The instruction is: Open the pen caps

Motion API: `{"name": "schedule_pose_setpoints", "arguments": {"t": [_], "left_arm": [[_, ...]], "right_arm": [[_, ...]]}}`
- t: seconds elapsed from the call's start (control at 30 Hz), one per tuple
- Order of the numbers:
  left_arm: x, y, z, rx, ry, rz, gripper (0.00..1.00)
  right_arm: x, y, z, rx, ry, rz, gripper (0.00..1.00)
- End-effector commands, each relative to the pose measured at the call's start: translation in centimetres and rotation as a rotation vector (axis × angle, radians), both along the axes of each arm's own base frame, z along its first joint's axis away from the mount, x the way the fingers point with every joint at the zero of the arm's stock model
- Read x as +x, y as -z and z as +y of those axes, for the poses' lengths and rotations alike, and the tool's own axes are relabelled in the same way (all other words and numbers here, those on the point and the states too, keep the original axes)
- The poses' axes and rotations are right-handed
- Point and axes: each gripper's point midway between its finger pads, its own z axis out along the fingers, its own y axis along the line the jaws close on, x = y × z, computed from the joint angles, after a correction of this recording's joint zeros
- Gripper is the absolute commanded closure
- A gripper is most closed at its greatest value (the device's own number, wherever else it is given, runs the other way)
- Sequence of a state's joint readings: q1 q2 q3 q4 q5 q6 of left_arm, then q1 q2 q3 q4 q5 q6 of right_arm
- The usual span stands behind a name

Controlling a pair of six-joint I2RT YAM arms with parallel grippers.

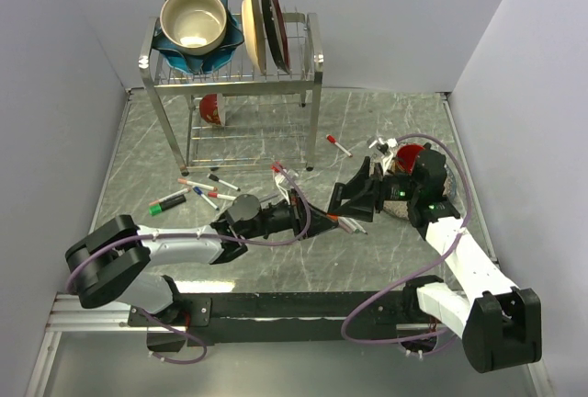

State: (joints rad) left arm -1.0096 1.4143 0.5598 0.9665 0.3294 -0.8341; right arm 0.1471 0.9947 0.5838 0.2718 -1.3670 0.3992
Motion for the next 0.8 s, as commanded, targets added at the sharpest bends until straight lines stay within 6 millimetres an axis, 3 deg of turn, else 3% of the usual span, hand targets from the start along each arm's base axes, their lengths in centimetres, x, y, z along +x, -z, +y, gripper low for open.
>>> {"name": "schedule_pose_setpoints", "arguments": {"t": [0.0, 0.13, 0.23, 0.27, 0.5, 0.6, 0.77], "left_arm": [[-2.0, -3.3, 0.7, -0.108, 0.082, -0.07, 0.99], [-2.1, -2.9, 0.3, -0.092, 0.099, -0.066, 0.99], [-2.2, -2.7, 0.1, -0.089, 0.111, -0.061, 0.99], [-2.2, -2.5, 0.0, -0.084, 0.111, -0.058, 0.99], [-2.1, -2.0, 0.0, -0.074, 0.108, -0.055, 0.99], [-2.1, -1.9, -0.1, -0.07, 0.109, -0.054, 0.99], [-2.9, -0.4, 0.0, -0.041, 0.137, -0.042, 0.99]], "right_arm": [[-1.6, -1.1, 0.6, 0.027, -0.074, -0.085, 0.22], [-2.2, -1.4, 1.0, 0.033, -0.099, -0.066, 0.28], [-2.5, -1.6, 1.1, 0.038, -0.112, -0.059, 0.39], [-2.5, -1.6, 1.2, 0.038, -0.113, -0.058, 0.5], [-3.1, -1.7, 1.5, 0.038, -0.149, -0.034, 0.74], [-3.2, -1.7, 1.6, 0.036, -0.165, -0.031, 1.0], [-2.5, -3.1, 0.7, 0.031, -0.111, -0.103, 1.0]]}}
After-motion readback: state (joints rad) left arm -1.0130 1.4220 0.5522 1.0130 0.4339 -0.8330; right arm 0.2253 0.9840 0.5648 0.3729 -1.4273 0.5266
